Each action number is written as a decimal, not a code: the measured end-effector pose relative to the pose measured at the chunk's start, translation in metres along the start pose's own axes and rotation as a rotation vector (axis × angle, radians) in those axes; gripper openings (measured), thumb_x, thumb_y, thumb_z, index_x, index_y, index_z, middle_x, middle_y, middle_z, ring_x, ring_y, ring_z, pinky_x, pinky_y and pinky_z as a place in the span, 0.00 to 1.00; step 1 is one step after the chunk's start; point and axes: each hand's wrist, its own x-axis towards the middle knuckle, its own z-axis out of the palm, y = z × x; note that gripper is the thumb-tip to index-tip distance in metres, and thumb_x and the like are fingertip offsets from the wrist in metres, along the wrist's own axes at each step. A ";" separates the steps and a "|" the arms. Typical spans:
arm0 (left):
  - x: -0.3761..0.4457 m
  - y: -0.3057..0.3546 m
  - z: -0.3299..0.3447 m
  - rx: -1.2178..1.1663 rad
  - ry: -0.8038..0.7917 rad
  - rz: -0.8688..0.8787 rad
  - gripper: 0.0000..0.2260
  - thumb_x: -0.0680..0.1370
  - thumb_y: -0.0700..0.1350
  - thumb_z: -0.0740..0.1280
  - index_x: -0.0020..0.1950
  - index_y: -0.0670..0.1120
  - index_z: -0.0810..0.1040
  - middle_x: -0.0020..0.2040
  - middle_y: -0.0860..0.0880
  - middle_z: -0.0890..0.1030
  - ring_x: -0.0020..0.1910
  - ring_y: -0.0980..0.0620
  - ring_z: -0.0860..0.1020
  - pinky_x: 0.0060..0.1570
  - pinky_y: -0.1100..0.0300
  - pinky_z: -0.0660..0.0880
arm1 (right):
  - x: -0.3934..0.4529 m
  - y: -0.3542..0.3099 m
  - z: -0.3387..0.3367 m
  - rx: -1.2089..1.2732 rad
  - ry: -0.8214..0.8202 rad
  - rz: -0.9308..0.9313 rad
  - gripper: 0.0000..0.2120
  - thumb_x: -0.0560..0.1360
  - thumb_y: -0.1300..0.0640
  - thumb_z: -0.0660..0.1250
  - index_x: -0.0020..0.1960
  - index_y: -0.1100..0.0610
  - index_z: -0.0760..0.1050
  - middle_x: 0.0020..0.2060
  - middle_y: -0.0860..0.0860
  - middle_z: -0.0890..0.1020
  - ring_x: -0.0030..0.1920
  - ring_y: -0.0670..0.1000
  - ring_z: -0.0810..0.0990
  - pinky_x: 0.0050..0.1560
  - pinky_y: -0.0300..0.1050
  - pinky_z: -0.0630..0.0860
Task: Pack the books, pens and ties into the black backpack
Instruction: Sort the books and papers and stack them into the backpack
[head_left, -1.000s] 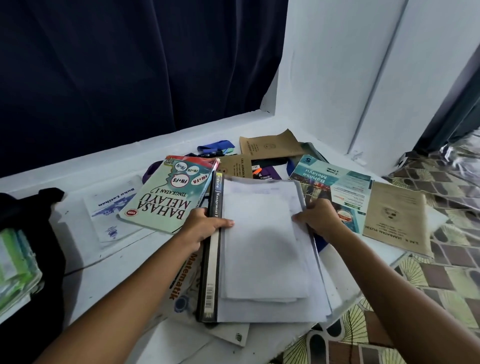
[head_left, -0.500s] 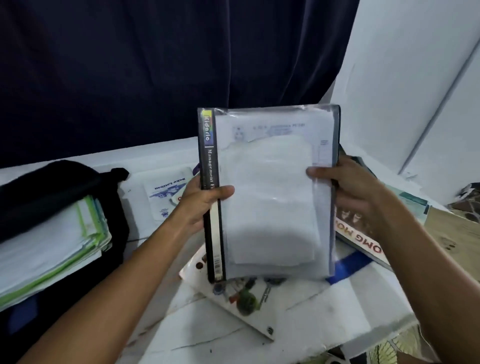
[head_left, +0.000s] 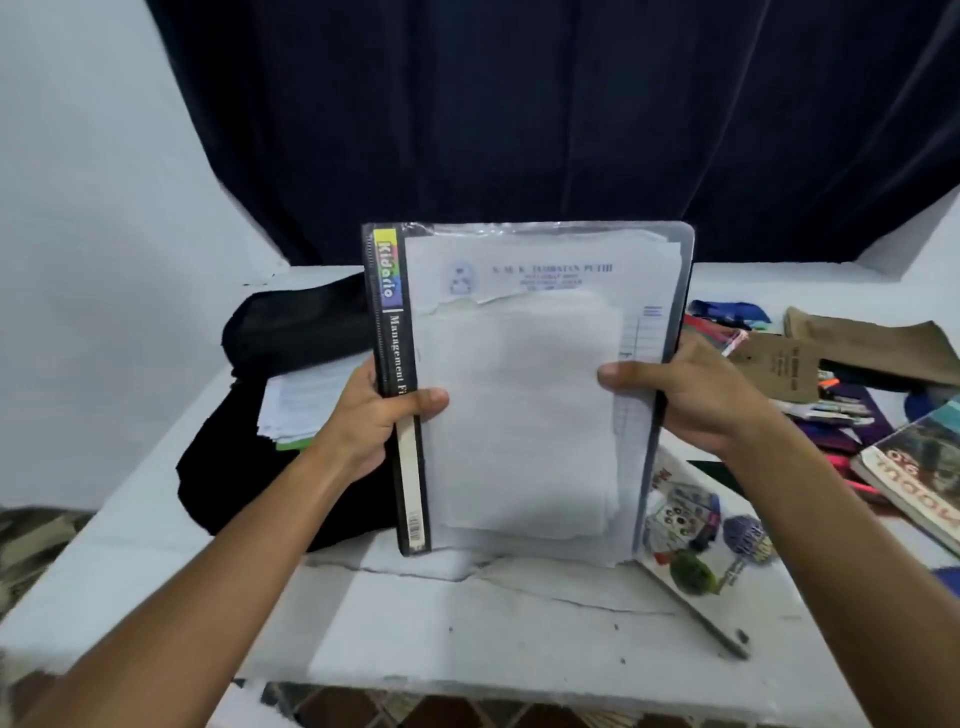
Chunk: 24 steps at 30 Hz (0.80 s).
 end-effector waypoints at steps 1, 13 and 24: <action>-0.007 0.001 -0.009 -0.005 0.005 0.006 0.18 0.61 0.30 0.74 0.47 0.42 0.76 0.36 0.52 0.83 0.36 0.55 0.81 0.39 0.62 0.80 | -0.003 0.002 0.010 -0.010 -0.004 -0.004 0.18 0.61 0.65 0.73 0.51 0.60 0.80 0.47 0.55 0.86 0.48 0.54 0.84 0.48 0.46 0.81; -0.048 0.014 -0.042 0.137 -0.002 0.044 0.22 0.63 0.38 0.77 0.53 0.30 0.78 0.41 0.47 0.84 0.40 0.52 0.83 0.41 0.61 0.79 | -0.048 0.021 0.063 -0.044 0.028 -0.080 0.16 0.63 0.65 0.73 0.51 0.59 0.81 0.50 0.56 0.85 0.53 0.60 0.83 0.54 0.53 0.81; -0.045 0.011 -0.034 0.081 0.016 0.005 0.18 0.60 0.42 0.78 0.48 0.43 0.83 0.46 0.49 0.86 0.47 0.48 0.84 0.56 0.51 0.78 | -0.060 0.019 0.067 -0.150 0.013 -0.087 0.13 0.70 0.66 0.73 0.53 0.56 0.80 0.47 0.49 0.86 0.47 0.49 0.85 0.44 0.40 0.81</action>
